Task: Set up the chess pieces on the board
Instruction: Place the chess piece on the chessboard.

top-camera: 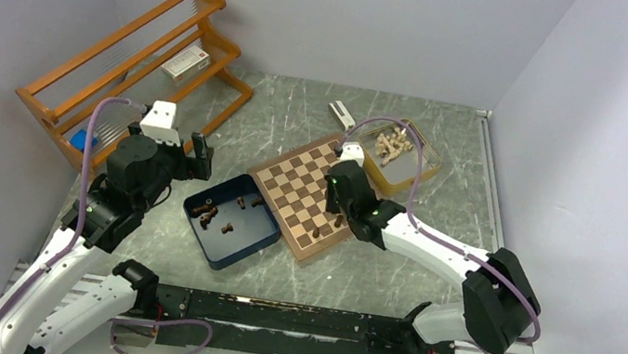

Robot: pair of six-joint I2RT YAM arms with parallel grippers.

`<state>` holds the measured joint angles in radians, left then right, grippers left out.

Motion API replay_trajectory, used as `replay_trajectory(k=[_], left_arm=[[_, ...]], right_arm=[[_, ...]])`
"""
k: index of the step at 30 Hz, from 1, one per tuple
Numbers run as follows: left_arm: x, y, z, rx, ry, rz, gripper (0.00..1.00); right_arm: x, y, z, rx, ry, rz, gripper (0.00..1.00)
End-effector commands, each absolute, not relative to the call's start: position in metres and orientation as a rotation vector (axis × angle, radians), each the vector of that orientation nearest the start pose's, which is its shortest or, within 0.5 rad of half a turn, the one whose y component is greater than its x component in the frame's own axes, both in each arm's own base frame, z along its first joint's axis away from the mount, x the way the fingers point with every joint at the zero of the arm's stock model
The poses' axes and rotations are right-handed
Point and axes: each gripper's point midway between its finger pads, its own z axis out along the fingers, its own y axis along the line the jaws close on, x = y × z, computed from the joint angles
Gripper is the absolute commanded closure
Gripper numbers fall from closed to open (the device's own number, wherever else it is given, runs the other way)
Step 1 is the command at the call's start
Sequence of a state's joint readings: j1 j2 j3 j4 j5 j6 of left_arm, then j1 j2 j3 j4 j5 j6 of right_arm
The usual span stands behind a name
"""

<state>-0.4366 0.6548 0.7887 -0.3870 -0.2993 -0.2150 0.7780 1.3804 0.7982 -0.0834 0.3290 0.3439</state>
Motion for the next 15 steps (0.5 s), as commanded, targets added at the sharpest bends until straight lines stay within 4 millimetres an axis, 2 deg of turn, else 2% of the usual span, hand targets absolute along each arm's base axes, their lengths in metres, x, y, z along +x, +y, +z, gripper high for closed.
replay_trajectory(k=[1, 15], left_arm=[[0.268, -0.075, 0.271, -0.01, 1.785, -0.185, 0.03], [0.268, -0.076, 0.272, -0.006, 1.783, -0.189, 0.03]], right_arm=[[0.296, 0.227, 0.096, -0.282, 2.233, 0.229, 0.97], [0.284, 0.225, 0.078, -0.312, 2.299, 0.227, 0.94]])
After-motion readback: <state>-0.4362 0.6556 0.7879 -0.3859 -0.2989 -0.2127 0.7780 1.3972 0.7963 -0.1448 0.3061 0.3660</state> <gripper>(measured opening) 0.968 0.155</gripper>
